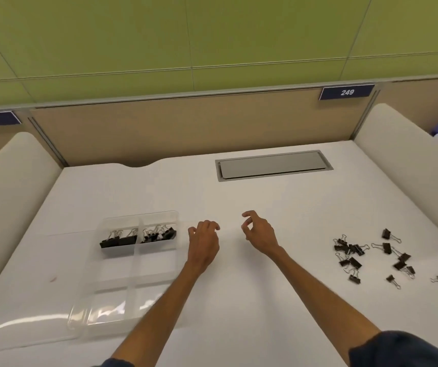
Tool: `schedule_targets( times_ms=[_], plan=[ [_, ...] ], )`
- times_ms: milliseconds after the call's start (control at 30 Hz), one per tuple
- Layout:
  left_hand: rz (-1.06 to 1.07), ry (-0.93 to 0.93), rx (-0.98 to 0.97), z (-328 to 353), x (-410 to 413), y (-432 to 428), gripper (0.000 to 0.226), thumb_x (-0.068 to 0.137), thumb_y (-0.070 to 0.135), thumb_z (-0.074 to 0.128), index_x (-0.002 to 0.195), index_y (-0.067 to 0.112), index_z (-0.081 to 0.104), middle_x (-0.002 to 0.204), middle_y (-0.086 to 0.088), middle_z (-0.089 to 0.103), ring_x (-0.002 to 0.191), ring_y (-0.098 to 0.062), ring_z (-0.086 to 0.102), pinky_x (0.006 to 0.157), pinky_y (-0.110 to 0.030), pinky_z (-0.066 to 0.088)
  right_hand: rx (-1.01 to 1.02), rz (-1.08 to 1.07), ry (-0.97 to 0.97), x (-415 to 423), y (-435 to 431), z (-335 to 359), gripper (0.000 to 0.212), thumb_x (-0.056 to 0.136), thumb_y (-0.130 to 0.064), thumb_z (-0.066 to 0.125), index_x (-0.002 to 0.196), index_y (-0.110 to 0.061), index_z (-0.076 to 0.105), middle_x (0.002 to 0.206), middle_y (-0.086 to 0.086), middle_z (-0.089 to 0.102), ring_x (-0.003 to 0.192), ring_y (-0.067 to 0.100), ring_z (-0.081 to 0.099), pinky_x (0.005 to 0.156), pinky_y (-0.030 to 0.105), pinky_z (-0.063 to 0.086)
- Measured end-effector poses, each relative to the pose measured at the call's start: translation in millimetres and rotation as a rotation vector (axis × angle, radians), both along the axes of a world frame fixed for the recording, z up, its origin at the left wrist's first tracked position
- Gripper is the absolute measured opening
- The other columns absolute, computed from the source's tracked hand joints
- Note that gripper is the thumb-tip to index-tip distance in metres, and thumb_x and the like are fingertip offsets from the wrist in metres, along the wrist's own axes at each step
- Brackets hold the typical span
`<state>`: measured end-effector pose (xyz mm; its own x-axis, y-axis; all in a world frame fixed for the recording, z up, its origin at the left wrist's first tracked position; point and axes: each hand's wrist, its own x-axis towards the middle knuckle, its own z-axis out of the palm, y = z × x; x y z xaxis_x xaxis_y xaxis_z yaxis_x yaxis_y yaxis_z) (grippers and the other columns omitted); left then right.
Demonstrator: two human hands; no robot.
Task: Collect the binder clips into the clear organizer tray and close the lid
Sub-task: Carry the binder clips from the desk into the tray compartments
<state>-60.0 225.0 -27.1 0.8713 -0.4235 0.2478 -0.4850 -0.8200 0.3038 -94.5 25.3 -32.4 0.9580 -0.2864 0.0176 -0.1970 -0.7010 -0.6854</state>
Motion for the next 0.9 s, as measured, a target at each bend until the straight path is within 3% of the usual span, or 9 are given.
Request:
schedule_targets(
  times_ms=[200, 333, 467, 733, 900],
  plan=[
    [-0.092, 0.018, 0.009, -6, -21, -60, 0.027, 0.079, 0.0, 0.052, 0.094, 0.02, 0.062, 0.089, 0.008, 0.063, 0.09, -0.018, 0.058, 0.08, -0.037, 0.036, 0.05, -0.176, 0.0, -38, -60, -2, 0.022, 0.091, -0.02, 0.049, 0.112, -0.023, 0.055, 0.084, -0.007, 0.063, 0.076, 0.015, 0.063, 0.074, 0.036, 0.052],
    [-0.065, 0.028, 0.022, -7, -35, -97, 0.025, 0.075, -0.001, 0.056, 0.087, 0.02, 0.061, 0.075, 0.007, 0.064, 0.072, -0.02, 0.058, 0.074, -0.036, 0.034, 0.027, -0.234, -0.06, -67, -95, -4, 0.024, 0.088, -0.014, 0.057, 0.112, -0.018, 0.057, 0.102, -0.005, 0.059, 0.083, 0.012, 0.057, 0.079, 0.034, 0.048],
    [-0.071, 0.1, 0.056, -3, -42, -132, 0.023, 0.079, 0.002, 0.051, 0.091, 0.019, 0.06, 0.071, 0.005, 0.064, 0.067, -0.021, 0.057, 0.077, -0.036, 0.033, -0.001, -0.331, -0.081, -90, -128, 0, 0.024, 0.087, -0.011, 0.058, 0.11, -0.017, 0.059, 0.112, -0.003, 0.056, 0.088, 0.012, 0.057, 0.077, 0.032, 0.046],
    [-0.16, 0.159, 0.11, -3, -64, -200, 0.023, 0.082, 0.007, 0.045, 0.096, 0.022, 0.057, 0.062, 0.003, 0.063, 0.063, -0.018, 0.059, 0.078, -0.032, 0.03, 0.0, -0.472, -0.064, -136, -188, -6, 0.021, 0.087, -0.009, 0.056, 0.105, -0.019, 0.06, 0.112, -0.005, 0.054, 0.078, 0.011, 0.057, 0.076, 0.031, 0.046],
    [-0.245, 0.207, 0.108, -7, -82, -237, 0.02, 0.088, 0.01, 0.041, 0.1, 0.021, 0.054, 0.064, 0.002, 0.064, 0.062, -0.02, 0.058, 0.076, -0.032, 0.033, 0.021, -0.548, -0.017, -160, -221, -13, 0.027, 0.087, -0.006, 0.051, 0.107, -0.021, 0.06, 0.117, -0.006, 0.055, 0.086, 0.013, 0.058, 0.08, 0.035, 0.048]
  ],
)
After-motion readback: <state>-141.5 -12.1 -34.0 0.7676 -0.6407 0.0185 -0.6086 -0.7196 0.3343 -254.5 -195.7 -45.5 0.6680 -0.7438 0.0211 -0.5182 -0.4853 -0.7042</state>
